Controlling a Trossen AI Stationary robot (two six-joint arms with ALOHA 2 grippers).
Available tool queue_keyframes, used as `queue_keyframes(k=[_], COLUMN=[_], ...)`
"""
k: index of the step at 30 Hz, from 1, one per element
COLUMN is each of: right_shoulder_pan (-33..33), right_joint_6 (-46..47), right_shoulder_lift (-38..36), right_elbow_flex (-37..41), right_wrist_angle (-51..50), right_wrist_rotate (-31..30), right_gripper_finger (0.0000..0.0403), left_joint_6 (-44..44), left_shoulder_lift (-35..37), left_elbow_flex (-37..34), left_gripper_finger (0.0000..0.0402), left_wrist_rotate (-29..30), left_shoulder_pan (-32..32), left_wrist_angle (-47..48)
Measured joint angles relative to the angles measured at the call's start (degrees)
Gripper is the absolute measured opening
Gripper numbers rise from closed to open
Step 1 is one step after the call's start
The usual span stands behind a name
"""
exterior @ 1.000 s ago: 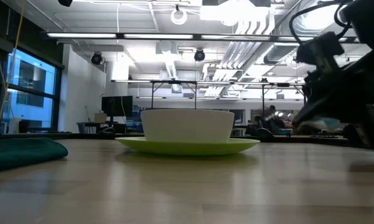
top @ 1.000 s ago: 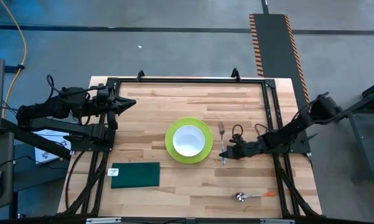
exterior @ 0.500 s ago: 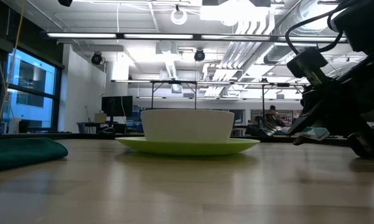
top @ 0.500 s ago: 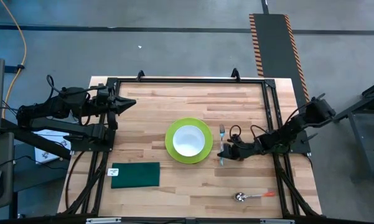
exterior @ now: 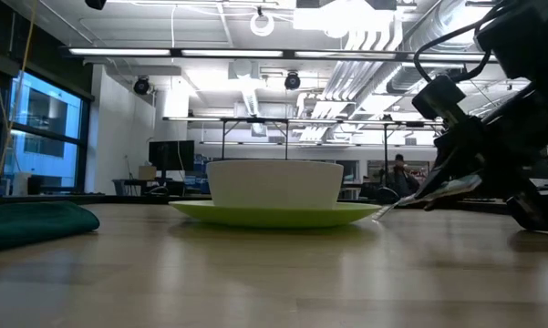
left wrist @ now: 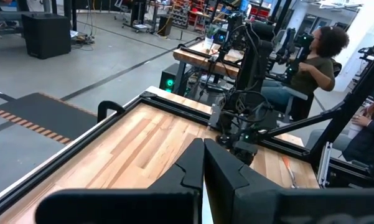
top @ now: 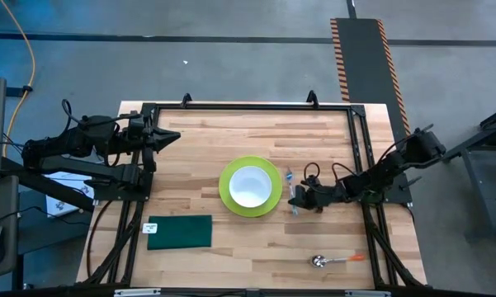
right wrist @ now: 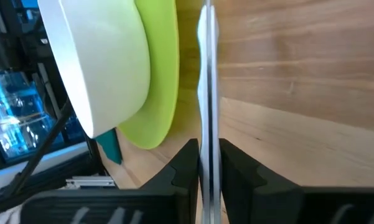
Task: Set table place
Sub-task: Put the blue fork beside the green plate on the table
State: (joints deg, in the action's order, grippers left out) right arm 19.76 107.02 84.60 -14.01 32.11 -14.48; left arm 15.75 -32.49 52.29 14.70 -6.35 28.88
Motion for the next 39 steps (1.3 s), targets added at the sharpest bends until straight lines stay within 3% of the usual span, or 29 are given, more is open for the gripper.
queue_keyframes(k=[14,26,39], right_shoulder_pan=[-0.67,-0.69,-0.69], right_joint_6=[7.11,8.68,12.60], right_shoulder_lift=[0.04,0.04,0.04], right_elbow_flex=[0.10,0.10,0.08], right_wrist_angle=[0.28,-0.02,-1.89], right_wrist_rotate=[-0.07,0.00,1.33], right_gripper_finger=[0.0045,0.0083,0.0084], left_joint_6=[0.00,-0.02,-0.02], left_shoulder_lift=[0.00,0.00,0.00], left_elbow_flex=[0.00,-0.01,0.00], left_gripper_finger=[0.0000,0.0000,0.0000], left_wrist_rotate=[0.00,-0.03,-0.05], left_shoulder_pan=[0.00,-0.02,-0.02], left_wrist_angle=[0.00,0.00,0.02])
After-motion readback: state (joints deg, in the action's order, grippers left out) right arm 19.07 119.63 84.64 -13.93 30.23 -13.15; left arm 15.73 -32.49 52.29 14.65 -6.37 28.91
